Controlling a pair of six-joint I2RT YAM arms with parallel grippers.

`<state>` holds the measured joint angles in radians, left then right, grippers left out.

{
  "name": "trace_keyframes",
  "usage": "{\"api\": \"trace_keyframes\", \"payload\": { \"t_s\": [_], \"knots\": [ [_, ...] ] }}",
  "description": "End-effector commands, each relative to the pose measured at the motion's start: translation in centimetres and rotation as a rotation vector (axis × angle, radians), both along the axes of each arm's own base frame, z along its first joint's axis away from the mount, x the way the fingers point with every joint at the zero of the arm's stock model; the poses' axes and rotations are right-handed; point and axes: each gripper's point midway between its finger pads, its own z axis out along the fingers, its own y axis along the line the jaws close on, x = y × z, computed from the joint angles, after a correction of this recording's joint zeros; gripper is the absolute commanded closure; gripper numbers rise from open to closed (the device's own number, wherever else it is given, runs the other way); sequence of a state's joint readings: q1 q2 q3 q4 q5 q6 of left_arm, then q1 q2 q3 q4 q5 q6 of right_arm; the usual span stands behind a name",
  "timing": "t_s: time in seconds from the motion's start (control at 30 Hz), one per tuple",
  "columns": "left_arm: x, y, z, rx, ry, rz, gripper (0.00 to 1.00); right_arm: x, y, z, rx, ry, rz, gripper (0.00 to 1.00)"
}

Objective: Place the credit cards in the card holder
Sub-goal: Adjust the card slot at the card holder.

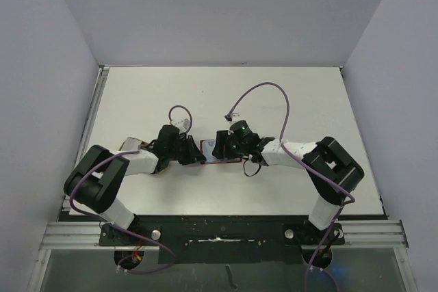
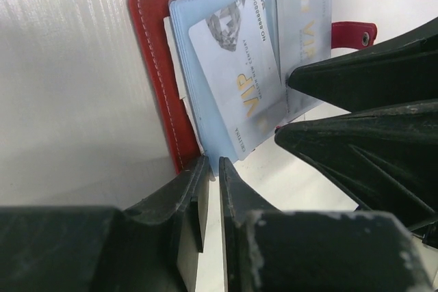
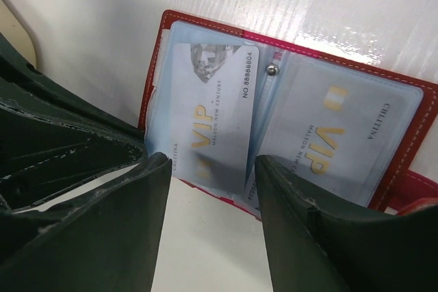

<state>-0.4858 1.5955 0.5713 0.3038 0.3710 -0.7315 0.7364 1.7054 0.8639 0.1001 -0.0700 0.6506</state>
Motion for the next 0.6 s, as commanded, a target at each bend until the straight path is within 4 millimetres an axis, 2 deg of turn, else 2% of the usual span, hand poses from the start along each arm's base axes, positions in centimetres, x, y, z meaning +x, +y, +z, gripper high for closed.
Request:
{"api": "trace_keyframes", "payload": {
  "t_s": [0.0,0.27,0.57],
  "knots": [
    [0.6,-0.9,1.0,-0.04,-0.046,-0.014,0.9,0.5,1.3,0.9,0.027,-0.01,-0.009,0.47],
    [0.5,-0.8,0.6,-0.034,-0.038,-0.013,0.91,0.0,1.7,0.5,0.039,0.017,-0.007,0.47],
    [0.5,-0.7,0.6,-0.032,-0.039,-0.007,0.92,-0.5,2.5,1.1,0.113,0.048,-0.011,0.48]
  ]
}}
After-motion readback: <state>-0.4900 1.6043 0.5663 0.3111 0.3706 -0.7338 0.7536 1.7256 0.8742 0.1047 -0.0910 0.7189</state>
